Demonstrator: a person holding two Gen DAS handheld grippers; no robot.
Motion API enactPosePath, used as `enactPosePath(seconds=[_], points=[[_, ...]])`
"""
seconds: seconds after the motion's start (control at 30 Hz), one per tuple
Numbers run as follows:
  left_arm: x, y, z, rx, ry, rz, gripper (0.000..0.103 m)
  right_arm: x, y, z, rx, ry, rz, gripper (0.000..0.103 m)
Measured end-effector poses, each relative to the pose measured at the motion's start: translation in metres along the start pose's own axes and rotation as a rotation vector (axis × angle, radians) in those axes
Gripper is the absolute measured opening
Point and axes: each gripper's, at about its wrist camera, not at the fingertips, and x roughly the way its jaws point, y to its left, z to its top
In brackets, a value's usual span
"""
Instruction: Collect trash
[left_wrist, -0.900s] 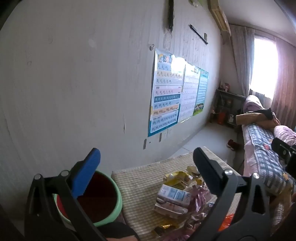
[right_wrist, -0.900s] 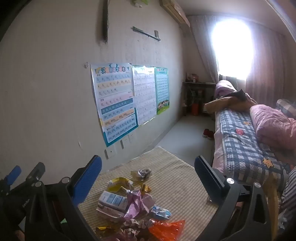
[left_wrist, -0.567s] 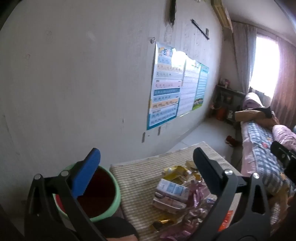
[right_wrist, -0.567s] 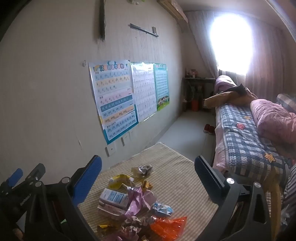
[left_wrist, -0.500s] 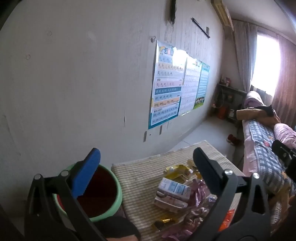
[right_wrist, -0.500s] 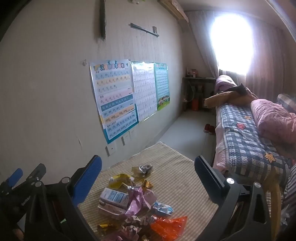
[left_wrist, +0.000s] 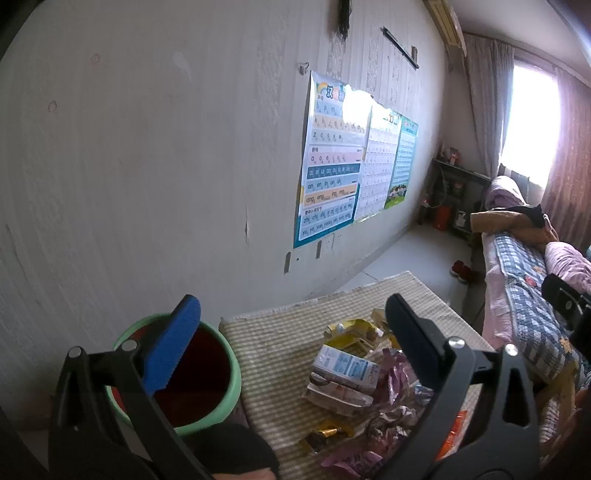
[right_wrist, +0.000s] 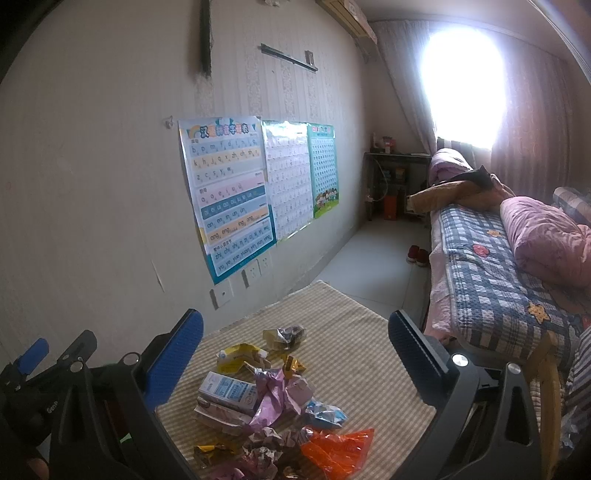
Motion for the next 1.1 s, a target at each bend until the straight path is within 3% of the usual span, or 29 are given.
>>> enactPosePath(seconds=[1.1], points=[[0.004,0.001,-0.001,-0.001,0.019,0.004,0.098,0.003,-0.008,-0.004,0.006,0.018,0.000,0.096]])
